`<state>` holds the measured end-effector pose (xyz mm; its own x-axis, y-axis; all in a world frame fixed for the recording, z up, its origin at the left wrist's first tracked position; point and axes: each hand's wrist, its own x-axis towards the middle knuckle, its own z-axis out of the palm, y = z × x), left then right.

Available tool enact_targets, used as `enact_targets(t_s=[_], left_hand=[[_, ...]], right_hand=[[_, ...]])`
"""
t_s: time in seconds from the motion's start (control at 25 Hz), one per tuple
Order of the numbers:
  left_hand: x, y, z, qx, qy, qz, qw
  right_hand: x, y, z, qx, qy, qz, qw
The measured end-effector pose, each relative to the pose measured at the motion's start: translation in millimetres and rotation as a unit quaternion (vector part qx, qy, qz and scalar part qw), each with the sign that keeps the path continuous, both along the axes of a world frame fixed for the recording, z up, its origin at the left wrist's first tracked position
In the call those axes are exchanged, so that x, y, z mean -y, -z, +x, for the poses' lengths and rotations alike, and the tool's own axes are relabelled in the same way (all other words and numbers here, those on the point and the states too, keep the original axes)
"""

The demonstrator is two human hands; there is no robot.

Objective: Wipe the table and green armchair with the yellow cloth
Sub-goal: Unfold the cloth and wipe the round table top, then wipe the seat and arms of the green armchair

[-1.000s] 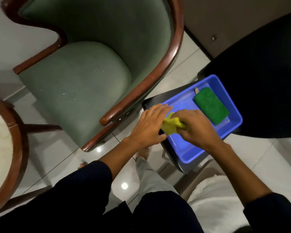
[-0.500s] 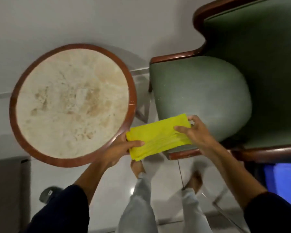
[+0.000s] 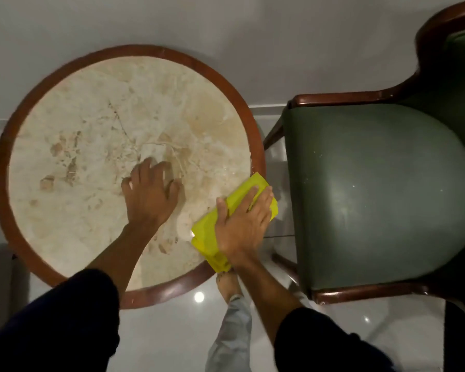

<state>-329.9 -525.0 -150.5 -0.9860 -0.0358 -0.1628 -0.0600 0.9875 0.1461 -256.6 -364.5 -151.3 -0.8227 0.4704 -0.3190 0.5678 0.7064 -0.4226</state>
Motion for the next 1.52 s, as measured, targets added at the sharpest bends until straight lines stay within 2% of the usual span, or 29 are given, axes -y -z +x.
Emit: enact_targets(t_s=[0.12,0.28,0.44,0.52,0.64,0.68,0.76,0.8,0.84,0.92,1.0,1.04,1.08,1.16,1.2,1.24,1.28,1.32,1.36,1.4,1.44,1.48,1.52], left_hand=[[-2.2,36.8,-15.7,0.012,-0.014,-0.007,1.0],[7.2,62.5,-15.5,-0.034,-0.036,-0.001,0.999],[6.9,64.6,-16.7,-0.077,-0.044,0.016,0.996],[6.4,64.4,-15.4,-0.101,-0.064,0.035,0.992],[9.3,59.9,-15.5,-0.112,-0.131,0.062,0.983],[8.7,58.3,-15.1,-0.107,-0.14,0.058,0.983],[8.0,58.8,-14.9,-0.101,-0.132,0.035,0.985],[7.6,60.0,-15.4,-0.1,-0.126,0.024,0.987],[6.5,61.8,-16.4,-0.101,-0.121,0.019,0.987],[9.6,64.4,-19.4,-0.104,-0.122,0.007,0.987],[9.9,65.8,-17.5,-0.097,-0.119,0.016,0.988],[9.2,67.1,-15.2,-0.099,-0.116,0.018,0.988],[7.7,67.0,-12.6,-0.104,-0.111,0.025,0.988],[9.2,56.7,-17.2,-0.093,-0.138,0.05,0.985],[10.6,47.9,-23.4,-0.07,-0.175,0.072,0.979],[10.8,38.5,-29.7,-0.037,-0.195,0.094,0.976],[7.4,28.0,-30.7,0.001,-0.169,0.106,0.98],[1.7,19.5,-27.9,0.029,-0.112,0.128,0.985],[-7.4,11.2,-19.6,0.06,-0.061,0.172,0.981],[-19.0,3.2,-9.3,0.094,-0.042,0.222,0.97],[-30.7,-4.2,0.2,0.121,-0.051,0.264,0.955],[-41.0,-7.3,7.4,0.135,-0.069,0.297,0.943],[-50.7,-10.6,11.0,0.144,-0.101,0.312,0.934]], right_hand=[[14.0,23.3,-42.5,0.03,0.035,0.045,0.998],[-12.5,43.1,-116.7,-0.036,-0.063,0.132,0.989],[-2.4,47.4,-218.8,-0.067,-0.146,0.099,0.982],[15.8,50.8,-224.5,-0.099,-0.282,0.114,0.947],[16.2,46.3,-140.0,-0.137,-0.518,0.115,0.836],[1.4,42.7,-98.8,-0.123,-0.568,0.099,0.808],[-45.8,38.4,-52.9,-0.128,-0.596,0.077,0.789],[-69.4,39.8,-56.5,-0.137,-0.579,0.091,0.799],[-86.4,42.5,-72.6,-0.131,-0.533,0.124,0.826],[-87.1,44.5,-120.4,-0.099,-0.384,0.176,0.901],[-61.2,37.9,-145.0,-0.079,-0.283,0.124,0.948],[-41.7,39.1,-135.1,-0.067,-0.313,0.045,0.946],[-25.2,42.1,-116.9,-0.078,-0.394,-0.015,0.915],[-6.1,33.0,-73.3,-0.099,-0.572,0.064,0.811],[-8.6,25.8,-60.4,-0.122,-0.594,0.082,0.791],[-15.7,22.3,-52.4,-0.157,-0.551,0.072,0.816],[-25.7,16.6,-41.3,-0.177,-0.43,0.044,0.884],[-37.0,13.2,-30.9,-0.163,-0.262,0.02,0.951],[-49.9,7.8,-17.1,-0.093,-0.105,-0.01,0.99],[-60.9,4.6,-0.2,-0.009,0.034,-0.102,0.994],[-66.5,3.9,17.0,0.07,0.146,-0.241,0.957],[-67.6,6.5,31.6,0.118,0.207,-0.382,0.893],[-66.9,5.1,38.6,0.128,0.229,-0.448,0.855]])
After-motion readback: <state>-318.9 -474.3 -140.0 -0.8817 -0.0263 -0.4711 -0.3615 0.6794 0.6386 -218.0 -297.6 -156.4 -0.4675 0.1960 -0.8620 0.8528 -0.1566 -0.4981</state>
